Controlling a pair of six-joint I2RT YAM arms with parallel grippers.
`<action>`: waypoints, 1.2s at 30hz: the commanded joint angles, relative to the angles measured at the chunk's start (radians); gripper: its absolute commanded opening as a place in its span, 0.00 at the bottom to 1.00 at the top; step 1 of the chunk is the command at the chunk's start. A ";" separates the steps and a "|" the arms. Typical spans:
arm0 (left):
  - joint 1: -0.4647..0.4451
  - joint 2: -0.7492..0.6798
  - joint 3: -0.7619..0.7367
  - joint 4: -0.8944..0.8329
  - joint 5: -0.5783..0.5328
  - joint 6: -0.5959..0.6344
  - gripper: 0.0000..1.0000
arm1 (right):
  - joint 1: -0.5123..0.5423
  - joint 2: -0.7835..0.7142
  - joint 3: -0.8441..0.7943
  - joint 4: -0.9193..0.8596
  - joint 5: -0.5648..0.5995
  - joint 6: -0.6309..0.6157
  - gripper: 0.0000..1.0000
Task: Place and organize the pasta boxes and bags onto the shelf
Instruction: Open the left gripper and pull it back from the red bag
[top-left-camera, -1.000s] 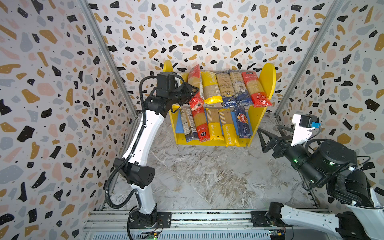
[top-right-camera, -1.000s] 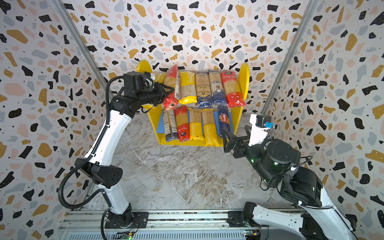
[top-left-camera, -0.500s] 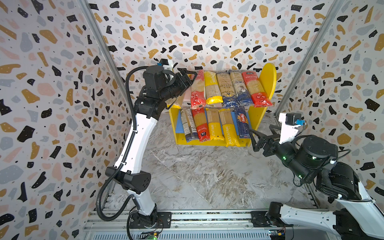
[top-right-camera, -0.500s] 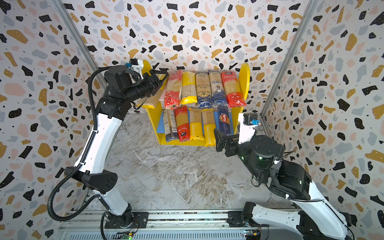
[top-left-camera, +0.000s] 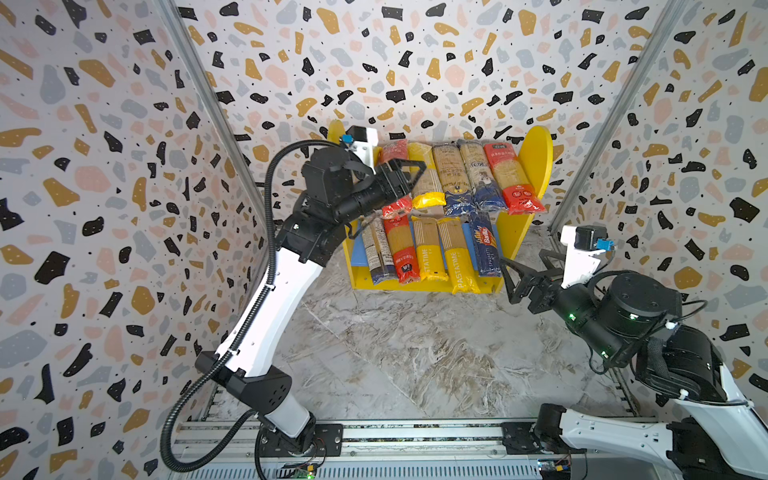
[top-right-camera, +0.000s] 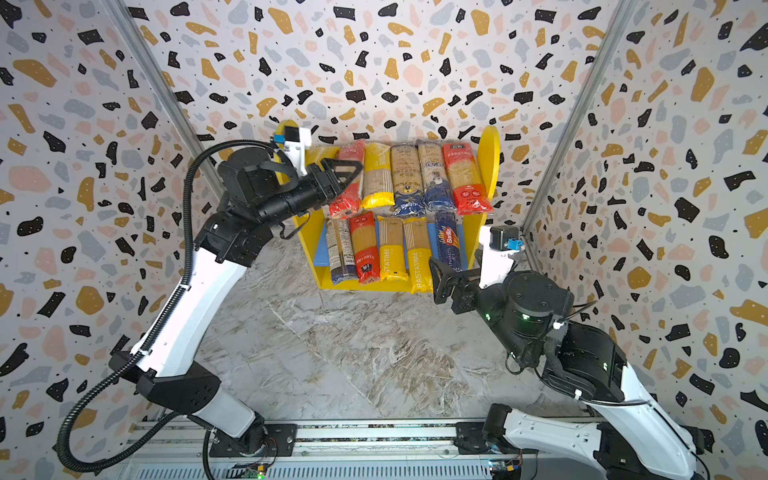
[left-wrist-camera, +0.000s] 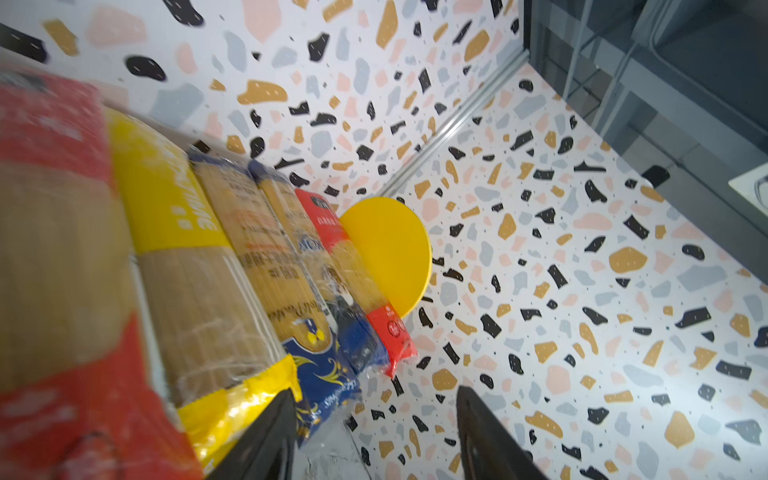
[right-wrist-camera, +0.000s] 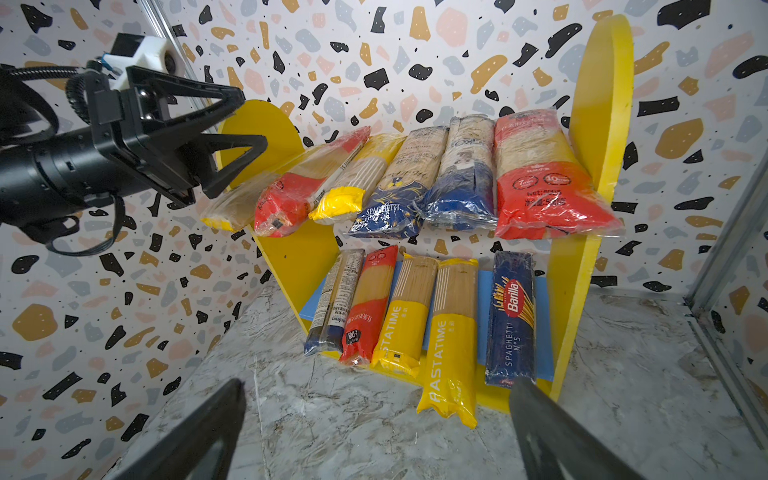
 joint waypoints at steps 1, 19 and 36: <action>-0.022 -0.047 -0.077 0.030 -0.055 0.062 0.58 | 0.001 -0.012 0.006 -0.006 -0.006 0.022 0.99; 0.073 -0.089 -0.175 -0.054 -0.136 0.147 0.49 | 0.000 -0.025 -0.001 -0.020 -0.007 0.048 0.99; 0.070 -0.359 -0.245 -0.122 -0.232 0.369 0.88 | 0.001 -0.011 -0.006 -0.010 0.000 0.026 0.99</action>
